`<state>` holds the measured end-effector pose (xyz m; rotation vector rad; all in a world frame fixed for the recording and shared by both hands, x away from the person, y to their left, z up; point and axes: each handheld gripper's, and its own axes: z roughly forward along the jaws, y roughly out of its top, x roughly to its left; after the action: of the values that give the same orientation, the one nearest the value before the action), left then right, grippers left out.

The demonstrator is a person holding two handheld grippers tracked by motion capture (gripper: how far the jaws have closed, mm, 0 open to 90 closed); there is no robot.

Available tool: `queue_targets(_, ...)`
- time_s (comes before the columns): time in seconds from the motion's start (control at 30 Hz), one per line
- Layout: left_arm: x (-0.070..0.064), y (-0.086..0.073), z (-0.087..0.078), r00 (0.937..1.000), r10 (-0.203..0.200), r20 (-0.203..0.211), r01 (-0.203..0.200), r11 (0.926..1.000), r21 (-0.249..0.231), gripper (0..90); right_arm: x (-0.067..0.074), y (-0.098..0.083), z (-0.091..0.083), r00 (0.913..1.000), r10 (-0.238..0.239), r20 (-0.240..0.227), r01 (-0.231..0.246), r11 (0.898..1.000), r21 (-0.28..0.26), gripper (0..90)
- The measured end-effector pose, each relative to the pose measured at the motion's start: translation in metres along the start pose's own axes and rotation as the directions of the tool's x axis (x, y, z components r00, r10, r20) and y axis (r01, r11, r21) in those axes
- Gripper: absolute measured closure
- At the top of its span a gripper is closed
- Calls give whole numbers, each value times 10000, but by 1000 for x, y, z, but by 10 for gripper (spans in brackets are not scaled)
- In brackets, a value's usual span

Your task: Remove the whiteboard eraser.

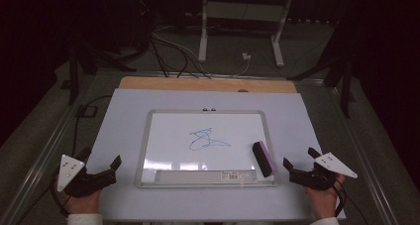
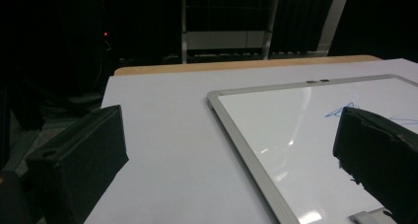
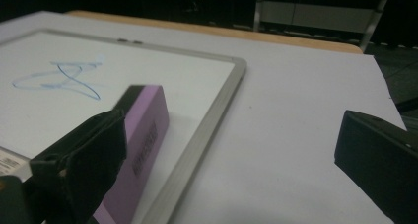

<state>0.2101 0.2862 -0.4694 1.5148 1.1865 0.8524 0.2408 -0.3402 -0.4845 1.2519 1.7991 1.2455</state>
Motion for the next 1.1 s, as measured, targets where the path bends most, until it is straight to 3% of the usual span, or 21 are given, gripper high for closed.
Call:
queue_targets(0.27, 1, -1, 0, 9999, 108, -103, -107, 9999, 62, 7, -2, 5, -3, 9996, 281, -14, -281, 9993, -246, 2)
queue_targets(0.53, 0, -3, 3, 9999, 122, -110, -118, 9995, 306, 7, 0, 10, -4, 9986, 523, -114, -524, 9985, -153, 2)
queue_targets(0.63, -1, -5, 5, 9999, 141, -87, -137, 9990, 430, 7, 1, 14, -3, 9965, 813, -193, -810, 9965, 184, 2)
queue_targets(0.8, -3, -6, 6, 9998, 207, -68, -203, 9987, 469, 7, 5, 20, -1, 9958, 874, -273, -864, 9955, 377, 2)
queue_targets(1.1, -5, -8, 9, 9996, 279, -52, -275, 9975, 650, 7, 17, 31, 13, 9949, 689, -730, -590, 9897, 1305, 3)
